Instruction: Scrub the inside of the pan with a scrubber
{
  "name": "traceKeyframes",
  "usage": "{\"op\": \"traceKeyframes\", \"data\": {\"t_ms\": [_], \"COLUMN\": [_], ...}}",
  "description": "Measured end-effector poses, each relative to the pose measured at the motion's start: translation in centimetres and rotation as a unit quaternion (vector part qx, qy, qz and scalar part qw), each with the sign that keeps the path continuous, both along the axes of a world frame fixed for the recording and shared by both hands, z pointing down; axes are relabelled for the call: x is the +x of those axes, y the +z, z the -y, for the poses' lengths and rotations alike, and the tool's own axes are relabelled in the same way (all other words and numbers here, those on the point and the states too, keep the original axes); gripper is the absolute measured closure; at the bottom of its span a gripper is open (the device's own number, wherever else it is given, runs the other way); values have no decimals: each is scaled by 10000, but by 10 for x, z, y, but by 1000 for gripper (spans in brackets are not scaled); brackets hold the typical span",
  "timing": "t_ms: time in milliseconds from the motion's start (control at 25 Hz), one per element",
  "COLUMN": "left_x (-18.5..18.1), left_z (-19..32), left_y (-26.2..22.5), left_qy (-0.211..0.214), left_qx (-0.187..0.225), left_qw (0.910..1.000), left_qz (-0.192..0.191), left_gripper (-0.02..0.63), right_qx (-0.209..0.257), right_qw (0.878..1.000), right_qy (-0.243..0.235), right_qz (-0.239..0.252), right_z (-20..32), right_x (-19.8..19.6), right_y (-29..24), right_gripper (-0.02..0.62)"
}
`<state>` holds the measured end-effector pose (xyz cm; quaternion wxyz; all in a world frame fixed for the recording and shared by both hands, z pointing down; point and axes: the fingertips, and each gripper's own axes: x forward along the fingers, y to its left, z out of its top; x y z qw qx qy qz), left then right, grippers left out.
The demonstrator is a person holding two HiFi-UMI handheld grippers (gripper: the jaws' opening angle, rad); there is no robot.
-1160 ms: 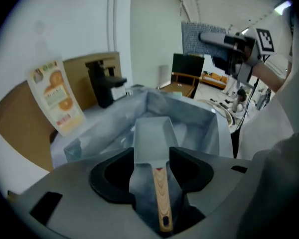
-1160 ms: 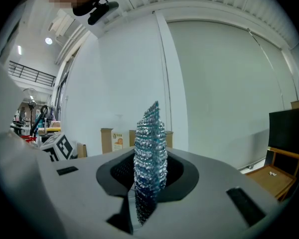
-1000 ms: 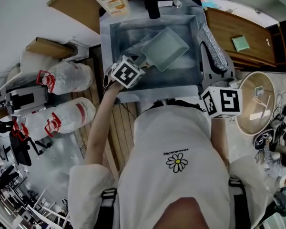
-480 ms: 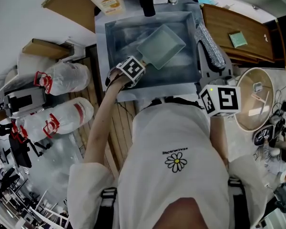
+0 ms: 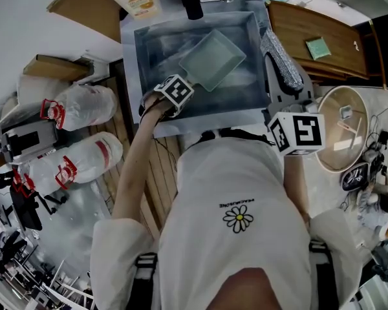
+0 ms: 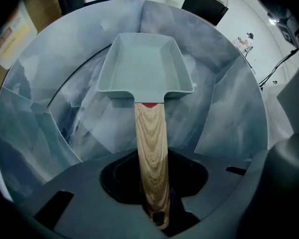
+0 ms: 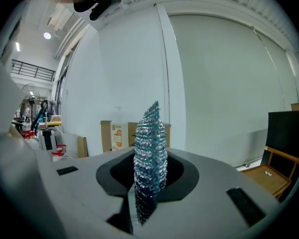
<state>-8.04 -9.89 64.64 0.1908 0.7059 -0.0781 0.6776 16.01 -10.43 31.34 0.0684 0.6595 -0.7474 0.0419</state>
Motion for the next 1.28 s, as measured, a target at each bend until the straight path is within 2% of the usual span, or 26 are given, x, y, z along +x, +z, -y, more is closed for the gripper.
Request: {"op": "traceKeyframes", "data": {"t_ms": [320, 520, 720, 1000, 1280], "left_x": [3, 7, 4, -10, -33], "left_z": [1, 2, 5, -11, -29], "left_y": [-4, -27, -59, -78, -87], "left_qy": [-90, -145, -216, -164, -189], "left_qx": [26, 108, 371, 472, 360], "left_qw": [9999, 9996, 9980, 9982, 9990], "left_qz": [-79, -202, -474, -341, -182], "left_gripper": [492, 492, 494, 492, 492], "right_qx": [-97, -150, -146, -437, -601], "right_qw": [10000, 9999, 9999, 9990, 9981], "right_qy": [-6, -27, -51, 70, 93], "right_qz": [-18, -50, -33, -52, -84], "right_z": [5, 10, 13, 15, 14], "right_x": [4, 7, 6, 11, 12], "right_y": [4, 9, 9, 16, 21], "right_gripper": [532, 532, 532, 532, 532]}}
